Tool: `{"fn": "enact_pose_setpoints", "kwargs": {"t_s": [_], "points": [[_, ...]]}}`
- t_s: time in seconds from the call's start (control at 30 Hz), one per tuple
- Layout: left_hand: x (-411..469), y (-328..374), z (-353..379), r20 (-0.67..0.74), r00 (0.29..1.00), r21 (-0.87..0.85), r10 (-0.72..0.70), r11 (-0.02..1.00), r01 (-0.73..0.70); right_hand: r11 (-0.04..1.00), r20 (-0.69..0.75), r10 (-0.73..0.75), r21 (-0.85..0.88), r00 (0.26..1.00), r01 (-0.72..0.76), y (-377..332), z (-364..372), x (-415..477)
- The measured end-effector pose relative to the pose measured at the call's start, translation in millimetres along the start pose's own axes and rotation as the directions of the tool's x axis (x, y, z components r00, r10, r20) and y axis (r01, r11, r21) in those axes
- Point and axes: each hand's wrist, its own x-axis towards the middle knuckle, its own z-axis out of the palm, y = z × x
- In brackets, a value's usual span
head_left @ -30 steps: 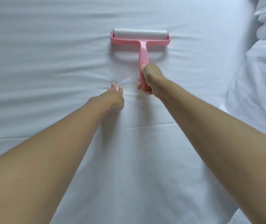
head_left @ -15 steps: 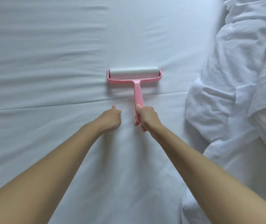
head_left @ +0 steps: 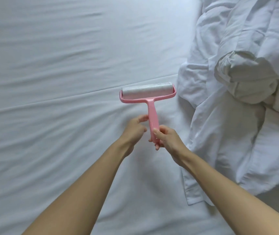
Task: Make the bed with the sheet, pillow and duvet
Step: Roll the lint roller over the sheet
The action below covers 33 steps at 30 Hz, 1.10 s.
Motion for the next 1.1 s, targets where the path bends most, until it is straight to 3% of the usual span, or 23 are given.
{"fn": "enact_pose_setpoints", "kwargs": {"t_s": [0.2, 0.4, 0.63, 0.8, 1.1], "points": [[0.8, 16.5, 20.4, 0.044, 0.999, -0.003, 0.028, 1.0, -0.028, 0.976, -0.061, 0.06, 0.213, 0.996, -0.045, -5.1, -10.3, -4.5], [21.6, -0.7, 16.3, -0.02, 0.999, 0.05, -0.049, 0.997, 0.05, 0.983, -0.025, 0.138, 0.127, 0.99, -0.134, 4.1, -6.9, 15.6], [71.6, 10.2, -3.8, -0.053, 0.998, 0.205, 0.017, 0.979, -0.005, 0.98, -0.224, 0.196, 0.071, 0.955, -0.185, -27.8, 3.0, 69.1], [132.2, 22.9, -43.3, -0.12, 0.992, 0.611, 0.044, 0.791, 0.039, 0.991, -0.292, 0.135, 0.025, 0.947, -0.133, -73.4, 0.5, 130.3], [218.7, 74.1, -57.6, -0.005, 0.999, 0.79, 0.036, 0.613, -0.018, 0.997, -0.245, 0.061, -0.036, 0.968, -0.072, -154.9, -19.9, 230.4]]}}
